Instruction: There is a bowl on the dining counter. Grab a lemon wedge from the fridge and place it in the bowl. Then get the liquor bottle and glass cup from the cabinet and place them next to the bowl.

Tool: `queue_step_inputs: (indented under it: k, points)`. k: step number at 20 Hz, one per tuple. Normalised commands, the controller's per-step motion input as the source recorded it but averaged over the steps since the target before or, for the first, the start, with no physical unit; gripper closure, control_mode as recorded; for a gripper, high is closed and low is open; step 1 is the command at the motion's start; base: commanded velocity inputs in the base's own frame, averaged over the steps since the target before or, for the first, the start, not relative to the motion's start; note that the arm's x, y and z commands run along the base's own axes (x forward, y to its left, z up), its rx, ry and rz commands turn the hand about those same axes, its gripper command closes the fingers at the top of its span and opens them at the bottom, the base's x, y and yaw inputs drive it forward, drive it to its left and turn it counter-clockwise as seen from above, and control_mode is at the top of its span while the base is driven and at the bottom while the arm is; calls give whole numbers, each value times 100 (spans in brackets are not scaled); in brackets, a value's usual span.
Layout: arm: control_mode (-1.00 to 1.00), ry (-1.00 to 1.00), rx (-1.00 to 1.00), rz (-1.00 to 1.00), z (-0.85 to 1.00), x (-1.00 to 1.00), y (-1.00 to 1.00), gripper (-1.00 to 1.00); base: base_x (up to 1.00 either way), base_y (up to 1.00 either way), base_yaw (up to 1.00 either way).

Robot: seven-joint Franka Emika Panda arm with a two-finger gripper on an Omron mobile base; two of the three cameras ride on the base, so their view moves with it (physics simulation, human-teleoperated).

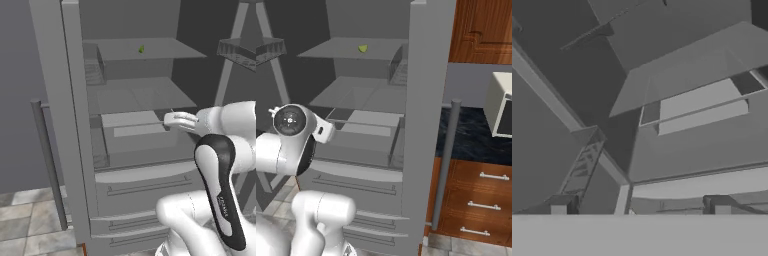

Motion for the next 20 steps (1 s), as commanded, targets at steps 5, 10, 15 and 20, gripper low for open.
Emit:
queue_step_inputs:
  k: [5, 10, 15, 20]
  points:
    - [-100, -2, -29, -21, 23, -30, -45, -100, 0, 0, 0]
    - [-100, 3, -20, -19, 30, -23, -40, -100, 0, 0, 0]
    - [-100, 0, -10, -8, -4, -44, -15, -100, 0, 0, 0]
    - [-100, 0, -1, 0, 0, -28, 0, -100, 0, 0, 0]
